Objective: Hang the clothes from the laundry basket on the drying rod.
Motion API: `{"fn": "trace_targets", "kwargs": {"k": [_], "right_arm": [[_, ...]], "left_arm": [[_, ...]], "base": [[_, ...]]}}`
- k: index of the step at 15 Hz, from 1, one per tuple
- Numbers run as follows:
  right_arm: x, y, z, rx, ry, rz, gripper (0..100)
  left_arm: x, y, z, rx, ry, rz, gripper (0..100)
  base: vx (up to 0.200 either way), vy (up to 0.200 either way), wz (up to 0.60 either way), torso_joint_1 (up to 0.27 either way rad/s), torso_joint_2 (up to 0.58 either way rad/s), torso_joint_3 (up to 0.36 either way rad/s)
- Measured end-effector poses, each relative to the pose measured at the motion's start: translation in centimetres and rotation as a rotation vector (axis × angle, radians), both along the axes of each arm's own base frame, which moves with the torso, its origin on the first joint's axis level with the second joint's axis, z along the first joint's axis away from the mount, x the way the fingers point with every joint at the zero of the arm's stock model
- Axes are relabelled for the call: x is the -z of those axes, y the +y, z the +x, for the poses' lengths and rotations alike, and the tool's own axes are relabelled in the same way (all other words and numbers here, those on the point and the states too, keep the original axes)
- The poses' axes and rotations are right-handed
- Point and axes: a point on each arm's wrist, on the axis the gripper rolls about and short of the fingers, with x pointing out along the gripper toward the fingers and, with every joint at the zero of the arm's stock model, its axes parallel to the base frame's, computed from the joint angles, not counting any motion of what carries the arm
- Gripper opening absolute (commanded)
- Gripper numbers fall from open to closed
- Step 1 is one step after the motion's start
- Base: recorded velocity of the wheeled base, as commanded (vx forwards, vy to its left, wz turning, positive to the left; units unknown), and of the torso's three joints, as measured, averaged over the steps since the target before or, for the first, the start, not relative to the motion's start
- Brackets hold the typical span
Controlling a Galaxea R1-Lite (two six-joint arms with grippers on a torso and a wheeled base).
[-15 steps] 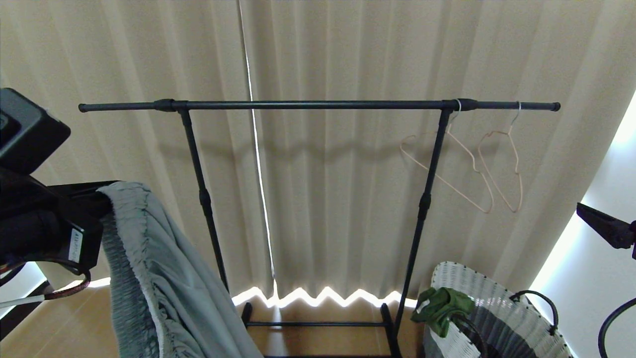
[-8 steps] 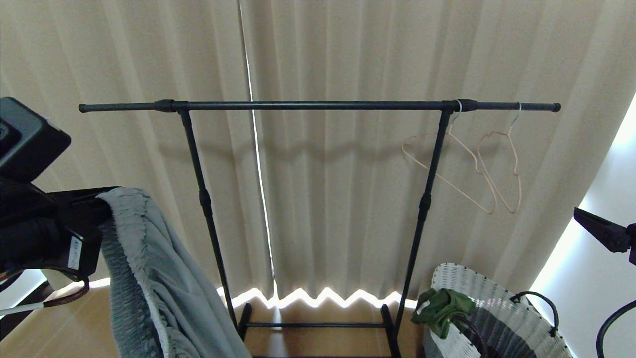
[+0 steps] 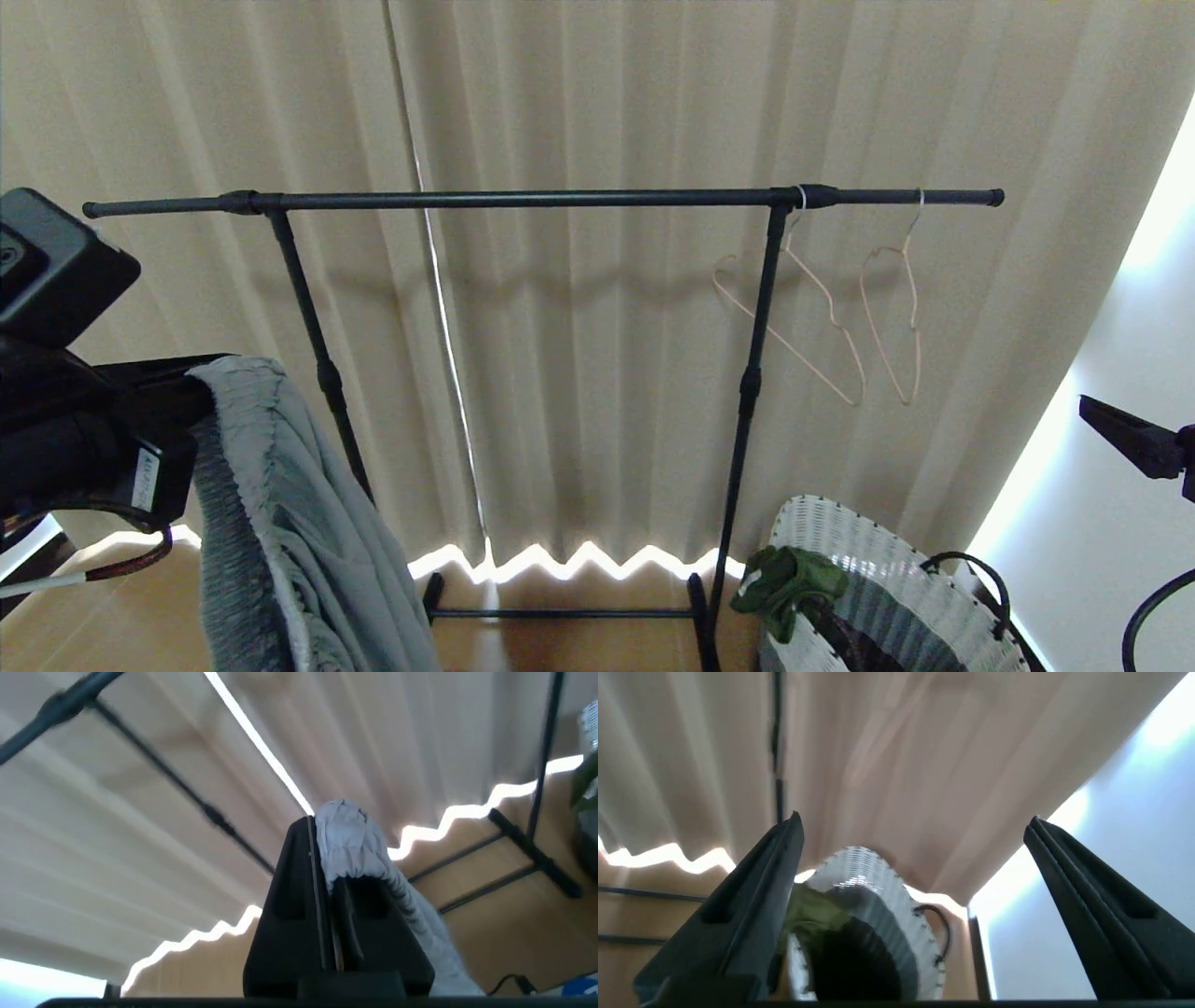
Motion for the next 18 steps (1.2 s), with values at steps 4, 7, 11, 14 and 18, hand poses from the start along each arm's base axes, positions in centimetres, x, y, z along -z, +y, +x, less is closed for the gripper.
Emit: {"fn": "trace_targets", "kwargs": {"k": [4,7,11,14,18], "right_arm": [[0.0,0.0,0.1,0.0,0.002,0.001,100],[-0.2,0.0,0.1,-0.001,-0.005,0.0,100],[-0.2,0.0,0.3,0.0,-0.003,0.0,100],[-0.2,-0.1,0.6,0.0,0.002,0.0,100],[-0.1,-0.2,1.4,0.001,0.021,0.007,100]], "left_arm": [[-0.1,0.0,0.0,-0.001,-0.001,-0.006,0],[-0.2,0.0,0.1,-0.005,-0.001,-0.009,0],[-0.1,-0.1,0.2,-0.004,0.003,-0.007,0],[-0.1,-0.1,0.2,-0.002,0.003,-0.006,0],[0.1,-0.2,0.4,0.0,0.01,-0.001,0]], "base": [[0.0,0.0,0.0,0.0,0.0,0.0],[0.2,0.0,0.0,-0.006,0.0,0.002],[0.2,0.0,0.0,0.001,0.0,0.004],[0.2,0.0,0.0,0.004,0.0,0.002],[0.15,0.0,0.0,0.004,0.0,0.003]]}}
